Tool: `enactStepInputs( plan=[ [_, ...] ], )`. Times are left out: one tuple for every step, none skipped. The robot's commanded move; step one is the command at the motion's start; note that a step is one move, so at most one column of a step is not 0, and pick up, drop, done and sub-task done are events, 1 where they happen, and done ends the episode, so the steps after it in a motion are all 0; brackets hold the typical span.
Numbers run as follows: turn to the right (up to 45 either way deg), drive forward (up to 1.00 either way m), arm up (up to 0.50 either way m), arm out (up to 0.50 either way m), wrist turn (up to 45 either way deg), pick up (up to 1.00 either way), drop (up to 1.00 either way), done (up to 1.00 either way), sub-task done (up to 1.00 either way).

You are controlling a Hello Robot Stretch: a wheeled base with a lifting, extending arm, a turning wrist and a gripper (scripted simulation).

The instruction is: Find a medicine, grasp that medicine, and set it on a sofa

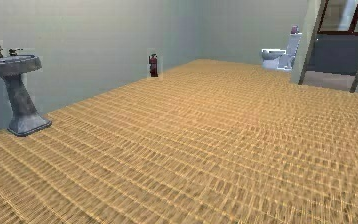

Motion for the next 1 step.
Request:
enactStepInputs(
  plan=[
    [0.0, 0.15, 0.0, 0.0, 0.0, 0.0, 0.0, 0.0, 0.0]
  ],
)
